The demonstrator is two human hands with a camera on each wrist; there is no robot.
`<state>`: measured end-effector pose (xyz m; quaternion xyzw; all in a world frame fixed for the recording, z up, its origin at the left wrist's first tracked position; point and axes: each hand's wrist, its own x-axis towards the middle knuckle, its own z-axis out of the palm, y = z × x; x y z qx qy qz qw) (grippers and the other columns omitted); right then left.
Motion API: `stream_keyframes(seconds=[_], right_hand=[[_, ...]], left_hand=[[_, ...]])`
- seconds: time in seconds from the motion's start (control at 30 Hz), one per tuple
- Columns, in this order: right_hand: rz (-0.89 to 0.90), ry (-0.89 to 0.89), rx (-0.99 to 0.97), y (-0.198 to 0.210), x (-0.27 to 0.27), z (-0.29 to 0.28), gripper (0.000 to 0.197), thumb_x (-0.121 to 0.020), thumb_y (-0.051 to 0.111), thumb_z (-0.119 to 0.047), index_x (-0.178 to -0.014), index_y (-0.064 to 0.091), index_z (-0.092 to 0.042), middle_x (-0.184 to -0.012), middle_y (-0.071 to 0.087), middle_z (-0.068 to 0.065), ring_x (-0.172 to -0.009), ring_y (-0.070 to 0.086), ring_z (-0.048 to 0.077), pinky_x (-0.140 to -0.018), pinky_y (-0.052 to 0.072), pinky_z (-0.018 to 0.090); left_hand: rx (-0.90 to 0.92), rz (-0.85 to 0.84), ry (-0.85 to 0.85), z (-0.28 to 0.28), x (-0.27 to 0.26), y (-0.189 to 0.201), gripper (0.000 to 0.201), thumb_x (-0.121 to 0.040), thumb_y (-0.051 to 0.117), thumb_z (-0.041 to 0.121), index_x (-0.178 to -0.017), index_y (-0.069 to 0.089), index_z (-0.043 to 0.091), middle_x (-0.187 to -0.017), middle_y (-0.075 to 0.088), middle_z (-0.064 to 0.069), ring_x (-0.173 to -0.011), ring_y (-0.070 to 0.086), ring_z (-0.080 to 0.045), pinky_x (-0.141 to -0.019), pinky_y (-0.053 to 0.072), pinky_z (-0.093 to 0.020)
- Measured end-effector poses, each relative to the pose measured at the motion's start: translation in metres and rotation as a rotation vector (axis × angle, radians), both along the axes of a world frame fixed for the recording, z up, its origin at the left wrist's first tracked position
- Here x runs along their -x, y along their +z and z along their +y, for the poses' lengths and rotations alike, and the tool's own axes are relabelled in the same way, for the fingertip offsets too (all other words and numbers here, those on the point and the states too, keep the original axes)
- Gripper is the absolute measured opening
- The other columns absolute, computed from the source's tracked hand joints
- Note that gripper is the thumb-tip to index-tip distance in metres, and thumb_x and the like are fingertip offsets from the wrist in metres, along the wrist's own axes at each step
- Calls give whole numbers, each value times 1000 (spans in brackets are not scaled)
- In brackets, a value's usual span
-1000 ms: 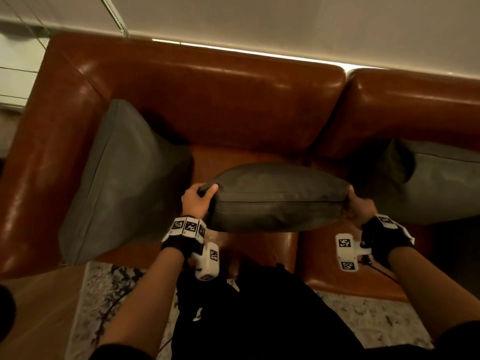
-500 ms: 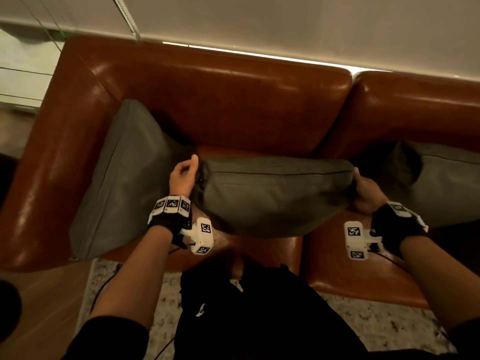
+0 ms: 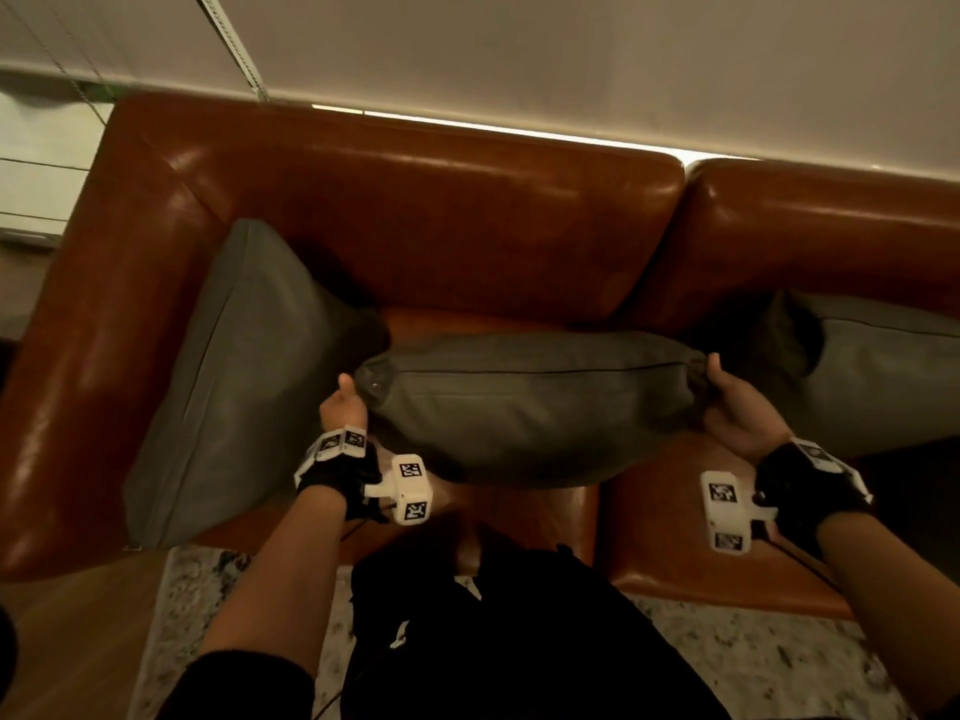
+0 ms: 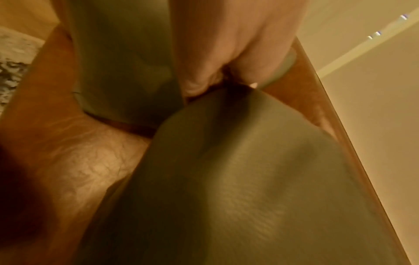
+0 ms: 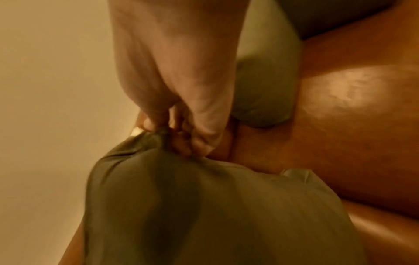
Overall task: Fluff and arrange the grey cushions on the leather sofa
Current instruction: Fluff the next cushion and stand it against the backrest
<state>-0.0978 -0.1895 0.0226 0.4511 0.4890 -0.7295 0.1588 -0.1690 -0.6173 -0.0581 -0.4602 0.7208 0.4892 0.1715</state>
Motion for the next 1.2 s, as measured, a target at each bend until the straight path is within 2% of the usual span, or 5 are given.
stream_keyframes(seconds=[0.17,0.37,0.6,0.8,1.2], right_hand=[[236,295,35,75,16,-67,45,-89,43,-39,-116,61,-7,-110,71,5,-105,66,15,-84,55,23],[462,689,-696,85,56,-201,32,-97,47,-28,-68,45,-16,-63,47,-4,-65,47,13,-63,29,25],[497,1035,-439,23,41,-265,26,-98,42,-13,-109,63,-4,-111,64,14,-108,58,24,-99,42,31],[185,589,-1245,-4,1,-174,38,-90,48,-38,-123,54,-19,-132,48,11,-124,40,35,-102,32,54],[334,445,-1105,26,20,-116,23,-93,54,-25,-84,63,-6,-80,61,8,-76,57,19,-72,44,32]], left_hand=[[191,309,-381,8,2,52,39,-97,42,32,-123,55,6,-125,56,-22,-118,51,-37,-103,39,-44],[-443,445,-437,85,-53,134,54,-82,53,60,-128,47,32,-140,49,1,-129,46,-14,-106,39,-34],[-88,361,-298,43,-72,94,68,-90,52,41,-146,22,18,-147,39,-8,-136,36,-23,-113,31,-36],[103,385,-358,11,-41,85,41,-97,43,29,-124,53,-1,-131,53,-20,-124,47,-33,-104,32,-30],[435,624,-391,0,-15,94,36,-95,49,25,-77,55,-6,-73,58,-28,-74,55,-38,-67,31,-34]])
